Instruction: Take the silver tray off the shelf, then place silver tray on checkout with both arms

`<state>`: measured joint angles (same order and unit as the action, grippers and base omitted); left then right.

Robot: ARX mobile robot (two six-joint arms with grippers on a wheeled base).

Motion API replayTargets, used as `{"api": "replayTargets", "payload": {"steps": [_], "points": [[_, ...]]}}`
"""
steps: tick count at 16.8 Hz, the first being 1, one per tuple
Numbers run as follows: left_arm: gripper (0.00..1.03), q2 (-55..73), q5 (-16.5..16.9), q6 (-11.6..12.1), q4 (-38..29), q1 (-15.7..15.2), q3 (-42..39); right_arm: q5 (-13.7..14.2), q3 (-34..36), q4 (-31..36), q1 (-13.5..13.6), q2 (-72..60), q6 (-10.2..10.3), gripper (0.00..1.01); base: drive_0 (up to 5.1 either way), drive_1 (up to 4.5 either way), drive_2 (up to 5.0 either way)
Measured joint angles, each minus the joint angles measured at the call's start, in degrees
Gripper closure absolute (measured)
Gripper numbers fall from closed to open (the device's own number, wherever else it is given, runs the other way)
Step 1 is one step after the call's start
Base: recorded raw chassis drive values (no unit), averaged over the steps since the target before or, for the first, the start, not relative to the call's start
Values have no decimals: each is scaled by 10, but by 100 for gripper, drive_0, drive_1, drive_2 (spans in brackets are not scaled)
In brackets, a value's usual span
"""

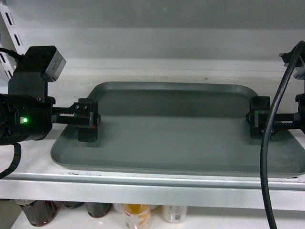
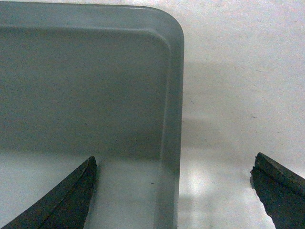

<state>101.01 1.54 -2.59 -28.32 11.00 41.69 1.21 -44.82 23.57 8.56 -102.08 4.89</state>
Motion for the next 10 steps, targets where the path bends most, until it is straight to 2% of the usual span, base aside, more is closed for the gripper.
{"api": "replayTargets", "payload": {"steps": [3,9,10], "points": [[6,4,0,1,-4,0,0,5,-5,-12,2,0,0,3,0,0,0],[70,7,9,0,-12,-1,0,35,-7,-15,20,0,7,3,0,0,0],[84,7,9,1,-12,-1,0,33,-7,-14,21,0,9,16,0,0,0]]}}
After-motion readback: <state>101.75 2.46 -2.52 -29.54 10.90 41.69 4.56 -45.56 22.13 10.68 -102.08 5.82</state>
